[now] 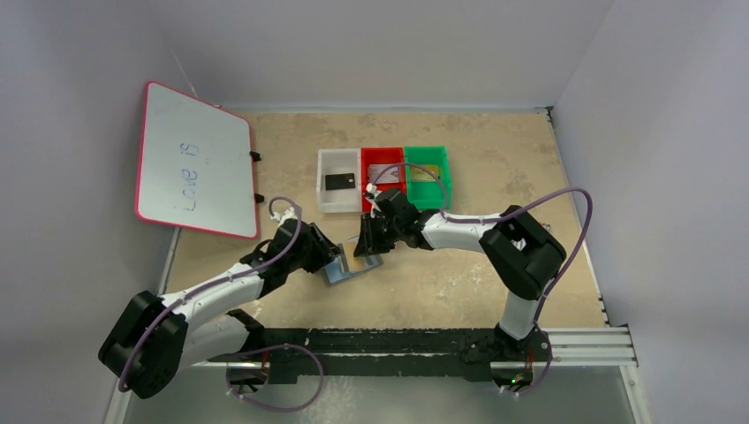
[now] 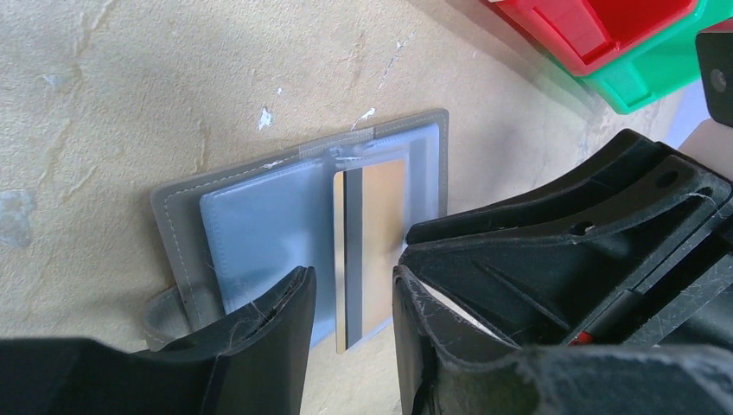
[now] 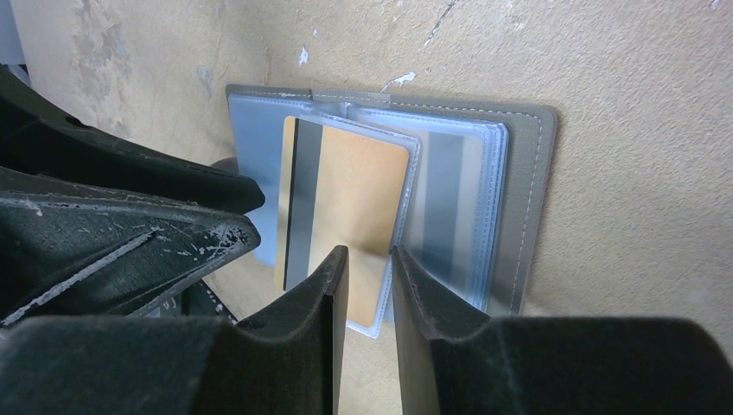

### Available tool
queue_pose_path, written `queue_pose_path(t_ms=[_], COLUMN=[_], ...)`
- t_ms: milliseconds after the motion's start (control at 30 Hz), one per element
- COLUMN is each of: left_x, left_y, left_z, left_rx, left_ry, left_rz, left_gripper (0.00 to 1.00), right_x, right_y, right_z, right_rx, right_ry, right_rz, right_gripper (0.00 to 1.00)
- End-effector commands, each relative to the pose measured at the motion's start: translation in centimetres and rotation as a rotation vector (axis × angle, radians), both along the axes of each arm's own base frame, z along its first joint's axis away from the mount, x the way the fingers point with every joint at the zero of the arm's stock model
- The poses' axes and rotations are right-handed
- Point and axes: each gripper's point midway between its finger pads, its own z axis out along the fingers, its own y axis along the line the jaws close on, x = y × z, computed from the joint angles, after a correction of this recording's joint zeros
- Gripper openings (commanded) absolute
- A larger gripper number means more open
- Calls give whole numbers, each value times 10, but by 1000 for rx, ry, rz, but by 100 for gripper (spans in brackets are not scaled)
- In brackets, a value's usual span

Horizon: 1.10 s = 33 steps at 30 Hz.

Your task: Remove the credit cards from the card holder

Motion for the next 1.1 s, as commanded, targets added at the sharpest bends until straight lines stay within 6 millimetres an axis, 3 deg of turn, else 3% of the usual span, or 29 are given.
queue_pose_path(t_ms=[0,167,700,900,1067], left_x=[5,5,4,4,1], left_y=[-6,-11,-12,-14,-10], left_z=[5,-2,-4,-2,-4], left_rx=[-22,-45,-136,-156,-146], left_ry=[-35,-21,-39,-47,-46], left_rz=[-17,-25,24,25,29], left_gripper=[35,23,15,0,0], right_x=[2,2,1,1,2], right_y=[3,3,2,1,-1], right_z=[7,5,1,0,-3], right_rx=[24,19,11,7,-7], right_ry=[-13,-8,0,1,2], right_rz=[3,0,1,-2,-12], right_gripper=[27,27,27,27,25])
